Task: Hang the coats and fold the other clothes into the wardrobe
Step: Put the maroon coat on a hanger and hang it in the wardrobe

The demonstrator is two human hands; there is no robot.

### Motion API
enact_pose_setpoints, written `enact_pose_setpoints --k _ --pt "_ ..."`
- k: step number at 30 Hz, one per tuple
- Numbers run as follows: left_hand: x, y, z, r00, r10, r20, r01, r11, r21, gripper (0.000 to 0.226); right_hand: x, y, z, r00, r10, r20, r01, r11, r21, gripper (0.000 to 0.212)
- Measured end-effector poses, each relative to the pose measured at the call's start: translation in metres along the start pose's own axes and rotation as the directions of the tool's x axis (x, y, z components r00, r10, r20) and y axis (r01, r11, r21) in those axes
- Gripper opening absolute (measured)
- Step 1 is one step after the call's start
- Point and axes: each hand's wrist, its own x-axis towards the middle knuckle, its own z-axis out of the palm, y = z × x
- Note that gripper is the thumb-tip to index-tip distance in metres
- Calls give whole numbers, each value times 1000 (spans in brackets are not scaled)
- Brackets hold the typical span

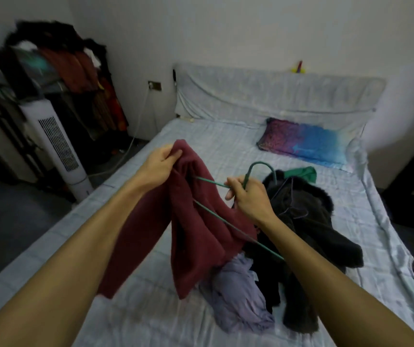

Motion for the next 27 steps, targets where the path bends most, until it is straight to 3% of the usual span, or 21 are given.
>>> enact_pose_setpoints --k 3,6,10,17,21,25,27 --pt "4 46 -25 989 145 -16 -142 982 126 23 -5 -22 -18 989 -55 -139 61 998 34 41" --pt "5 87 -45 971 217 -103 -190 955 229 32 -14 -43 -30 977 -81 -196 101 991 91 43" --pt "6 118 -39 954 232 -188 -197 962 189 24 -27 -70 -38 965 -105 -240 148 975 169 40" --pt "-16 138 15 953 265 -146 -245 959 141 19 -31 -68 -29 978 91 -190 -64 987 145 42" --pt "-36 127 27 985 162 53 -169 970 174 16 -39 -58 -29 942 59 -330 21 972 233 44" --pt "-44 93 43 942 237 238 -332 768 548 37 -51 -54 -26 905 -111 -410 178 975 130 39" --pt "-45 85 53 932 248 266 -359 739 571 53 -54 -52 -25 893 -158 -422 221 969 106 31"
